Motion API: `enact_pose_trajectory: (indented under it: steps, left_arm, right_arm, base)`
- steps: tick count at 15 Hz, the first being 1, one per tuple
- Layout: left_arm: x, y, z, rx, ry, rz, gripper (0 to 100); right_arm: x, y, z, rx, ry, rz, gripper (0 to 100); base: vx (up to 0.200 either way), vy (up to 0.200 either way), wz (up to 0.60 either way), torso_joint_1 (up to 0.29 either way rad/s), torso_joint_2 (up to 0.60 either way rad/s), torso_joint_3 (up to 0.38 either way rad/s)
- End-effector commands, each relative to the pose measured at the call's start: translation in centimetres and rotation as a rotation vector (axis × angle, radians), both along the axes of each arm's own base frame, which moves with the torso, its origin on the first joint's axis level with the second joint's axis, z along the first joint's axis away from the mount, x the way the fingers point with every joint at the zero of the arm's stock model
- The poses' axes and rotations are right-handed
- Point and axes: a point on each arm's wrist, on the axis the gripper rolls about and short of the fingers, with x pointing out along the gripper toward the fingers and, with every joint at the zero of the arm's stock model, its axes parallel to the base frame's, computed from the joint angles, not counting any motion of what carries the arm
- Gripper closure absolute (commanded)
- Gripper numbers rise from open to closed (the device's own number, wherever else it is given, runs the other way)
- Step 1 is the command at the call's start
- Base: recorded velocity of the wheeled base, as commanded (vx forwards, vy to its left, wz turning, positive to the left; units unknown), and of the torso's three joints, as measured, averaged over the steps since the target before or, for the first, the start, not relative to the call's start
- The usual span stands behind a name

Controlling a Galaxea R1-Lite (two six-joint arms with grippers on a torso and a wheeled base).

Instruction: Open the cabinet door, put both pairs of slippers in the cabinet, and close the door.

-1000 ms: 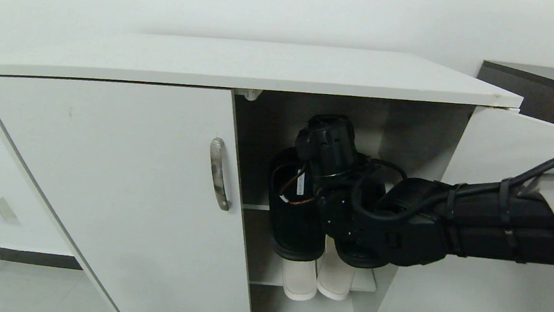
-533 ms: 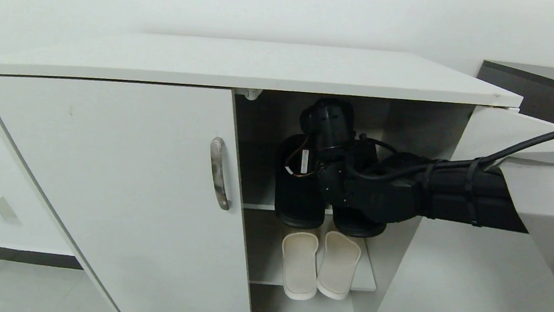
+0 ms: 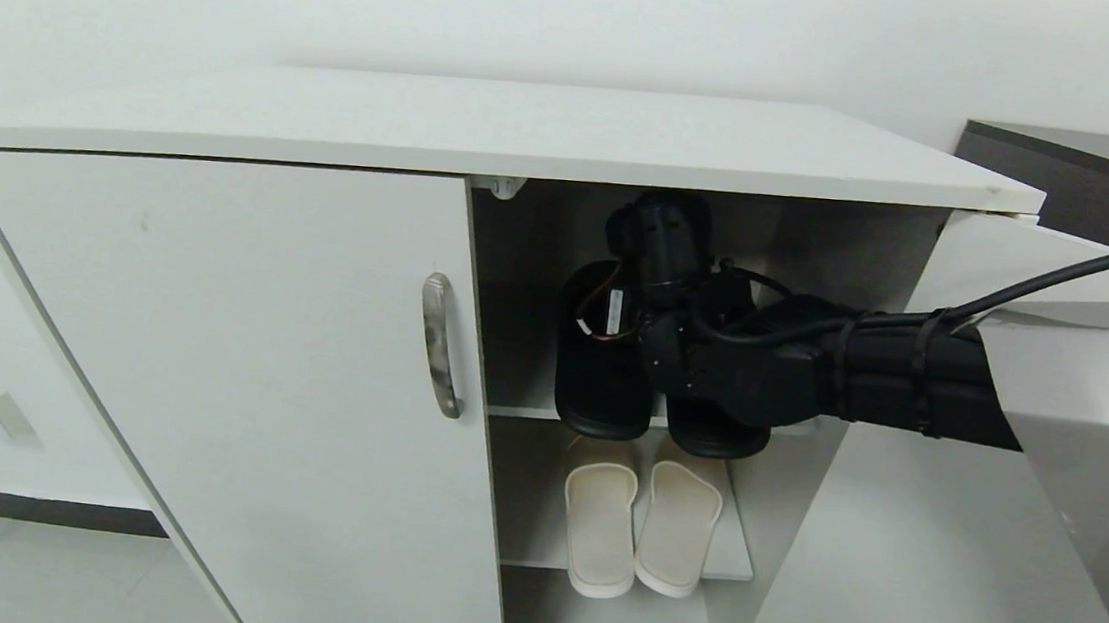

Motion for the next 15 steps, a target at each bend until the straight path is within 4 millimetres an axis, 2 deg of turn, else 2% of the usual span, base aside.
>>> enact_pose_trajectory:
  steps: [1,11,12,15]
  left_arm:
    - [0.01,0.00,0.00,0.000,0.001,0.001,100]
    - [0.01,0.00,0.00,-0.002,0.001,0.001,100]
    - [0.01,0.00,0.00,0.000,0.001,0.001,100]
    - [0.01,0.00,0.00,-0.002,0.001,0.001,100]
  right_arm:
    - [0.03,0.02,-0.15,-0.002,0.002,0.000,100]
    - [0.11,0.09,-0.81,-0.012,0.015,-0.001,100]
    - [0.11,0.09,-0.81,-0.012,0.015,-0.001,0]
    - [-0.13,0.06,-0.91,-0.016,0.021,0.002,0]
  base:
    - [0.000,0.000,0.00,0.000,0.00,0.000]
    - [0.000,0.000,0.00,0.000,0.00,0.000]
    - [0.000,0.000,0.00,0.000,0.00,0.000]
    - [0.000,0.000,0.00,0.000,0.00,0.000]
